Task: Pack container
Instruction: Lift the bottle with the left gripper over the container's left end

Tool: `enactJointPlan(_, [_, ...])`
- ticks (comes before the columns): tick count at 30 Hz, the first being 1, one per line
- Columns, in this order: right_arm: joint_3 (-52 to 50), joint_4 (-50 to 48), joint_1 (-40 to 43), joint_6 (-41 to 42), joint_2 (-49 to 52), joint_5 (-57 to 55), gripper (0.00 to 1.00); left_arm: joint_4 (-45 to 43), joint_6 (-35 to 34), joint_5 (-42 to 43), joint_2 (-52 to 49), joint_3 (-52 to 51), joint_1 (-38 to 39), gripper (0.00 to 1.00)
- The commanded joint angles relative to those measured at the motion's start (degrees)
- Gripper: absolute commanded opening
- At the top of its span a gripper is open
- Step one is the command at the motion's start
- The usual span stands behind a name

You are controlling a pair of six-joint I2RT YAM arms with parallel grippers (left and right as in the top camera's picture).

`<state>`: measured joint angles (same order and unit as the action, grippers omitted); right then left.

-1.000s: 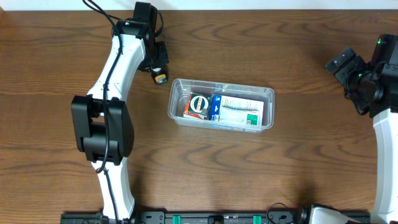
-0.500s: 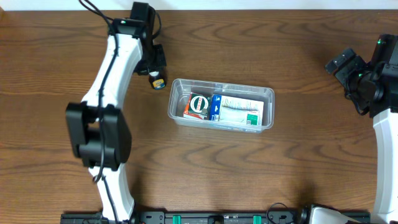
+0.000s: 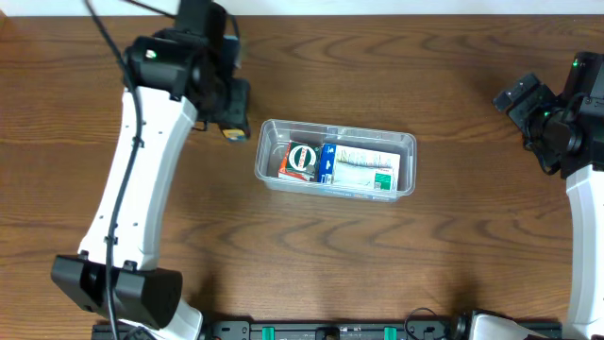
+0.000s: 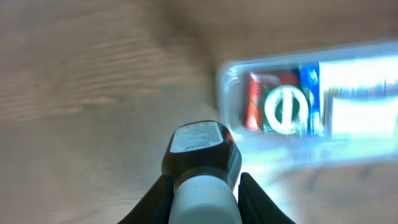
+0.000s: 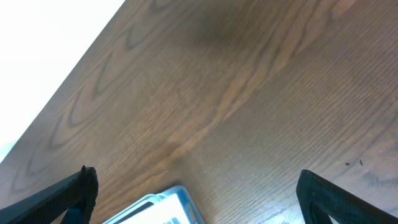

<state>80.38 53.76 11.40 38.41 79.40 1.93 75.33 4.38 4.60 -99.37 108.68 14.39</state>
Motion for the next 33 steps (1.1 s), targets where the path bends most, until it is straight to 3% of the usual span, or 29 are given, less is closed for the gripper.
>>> enactJointPlan(1, [0.1, 0.0, 0.3, 0.5, 0.1, -0.4, 0.99, 2.0, 18.9, 2.1, 0.6, 0.8, 3.3, 0.21])
enactJointPlan(5, [0.1, 0.0, 0.3, 0.5, 0.1, -0.4, 0.99, 2.7, 27.6, 2.1, 0.6, -0.8, 6.0, 0.15])
enactJointPlan(19, [0.1, 0.0, 0.3, 0.5, 0.1, -0.4, 0.99, -0.5, 51.6, 7.0, 0.3, -9.2, 8.3, 0.15])
enactJointPlan(26, [0.1, 0.0, 0.3, 0.5, 0.1, -0.4, 0.99, -8.6, 52.7, 7.0, 0.3, -11.5, 8.4, 0.15])
enactJointPlan(33, [0.1, 0.0, 0.3, 0.5, 0.1, -0.4, 0.99, -9.0, 55.5, 7.0, 0.2, -12.2, 8.5, 0.13])
